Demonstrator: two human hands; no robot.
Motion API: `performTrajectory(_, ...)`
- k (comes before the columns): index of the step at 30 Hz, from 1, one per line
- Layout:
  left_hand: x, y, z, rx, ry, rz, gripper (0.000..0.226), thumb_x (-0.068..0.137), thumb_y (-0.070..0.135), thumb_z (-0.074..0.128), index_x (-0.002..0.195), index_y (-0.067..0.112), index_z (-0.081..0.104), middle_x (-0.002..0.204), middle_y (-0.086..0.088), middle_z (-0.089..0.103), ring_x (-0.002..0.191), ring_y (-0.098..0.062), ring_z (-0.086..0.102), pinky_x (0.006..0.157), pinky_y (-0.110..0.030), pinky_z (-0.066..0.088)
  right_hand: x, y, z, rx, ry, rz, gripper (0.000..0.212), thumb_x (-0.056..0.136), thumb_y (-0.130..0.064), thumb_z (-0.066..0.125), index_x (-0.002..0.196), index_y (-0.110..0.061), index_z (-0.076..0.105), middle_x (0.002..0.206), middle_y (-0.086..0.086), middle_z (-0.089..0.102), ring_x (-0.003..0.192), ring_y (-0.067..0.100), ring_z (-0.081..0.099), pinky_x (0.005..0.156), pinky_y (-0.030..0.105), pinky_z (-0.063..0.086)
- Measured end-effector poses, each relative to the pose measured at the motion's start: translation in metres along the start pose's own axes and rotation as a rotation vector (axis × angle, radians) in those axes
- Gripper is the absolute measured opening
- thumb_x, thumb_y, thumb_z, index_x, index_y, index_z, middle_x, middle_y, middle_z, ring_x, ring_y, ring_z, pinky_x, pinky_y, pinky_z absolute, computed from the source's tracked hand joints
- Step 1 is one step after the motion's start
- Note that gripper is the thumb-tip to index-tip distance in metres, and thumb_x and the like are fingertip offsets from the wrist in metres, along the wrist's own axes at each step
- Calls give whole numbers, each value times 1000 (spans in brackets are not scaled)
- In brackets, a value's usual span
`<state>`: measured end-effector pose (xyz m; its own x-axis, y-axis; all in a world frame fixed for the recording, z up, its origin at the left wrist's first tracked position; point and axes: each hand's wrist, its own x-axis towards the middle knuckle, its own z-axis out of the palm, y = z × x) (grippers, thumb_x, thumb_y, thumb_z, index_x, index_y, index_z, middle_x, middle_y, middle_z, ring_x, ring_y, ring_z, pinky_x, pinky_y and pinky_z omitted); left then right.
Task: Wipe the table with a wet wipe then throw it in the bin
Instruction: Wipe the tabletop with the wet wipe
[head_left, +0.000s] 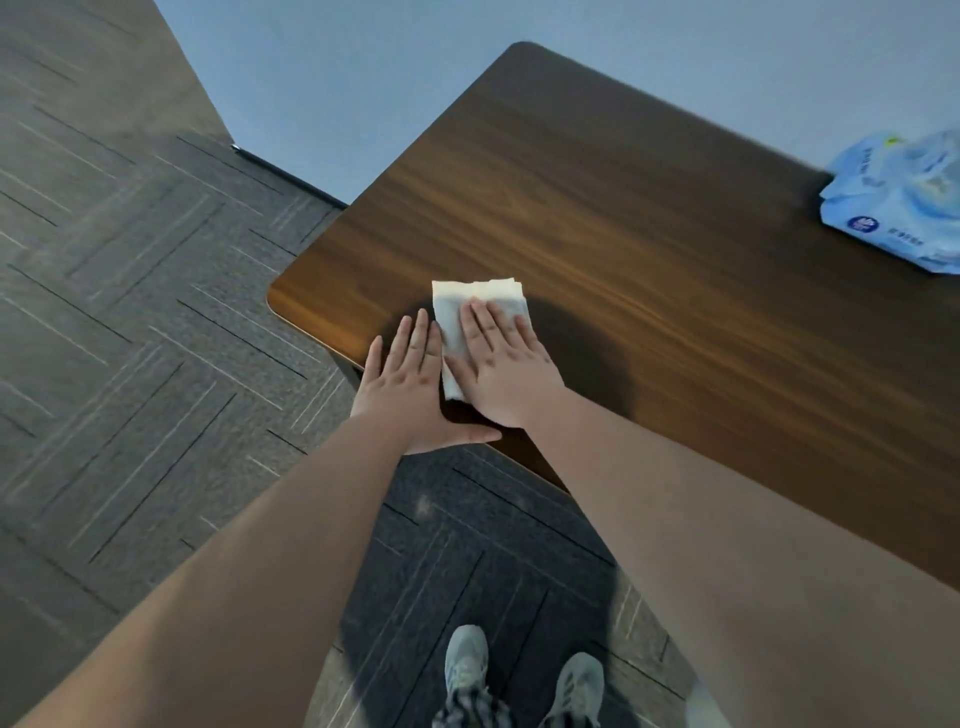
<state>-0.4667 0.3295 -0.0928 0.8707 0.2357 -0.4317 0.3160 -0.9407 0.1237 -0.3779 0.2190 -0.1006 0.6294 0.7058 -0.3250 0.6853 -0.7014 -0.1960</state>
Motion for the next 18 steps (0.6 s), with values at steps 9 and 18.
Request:
performTrajectory(9,-7,15,-16,178,-20,85,118,68,88,32,149,16,-13,159,-3,-14,145,-19,-14,117,-50,-2,-70,50,13,8,-46,51,69,95,-58,4,146,-20,-20,157,-2,-22,142,14,-22,117,38,-11)
performTrajectory(18,-3,134,-22,275,-24,398,99,80,80,25,149,22,-13,159,-1,-14,144,-18,-15,117,-48,-1,-179,142,27,67,32,377,68,95,-57,5,147,-20,-19,157,-2,-21,139,12,-23,116,35,-13)
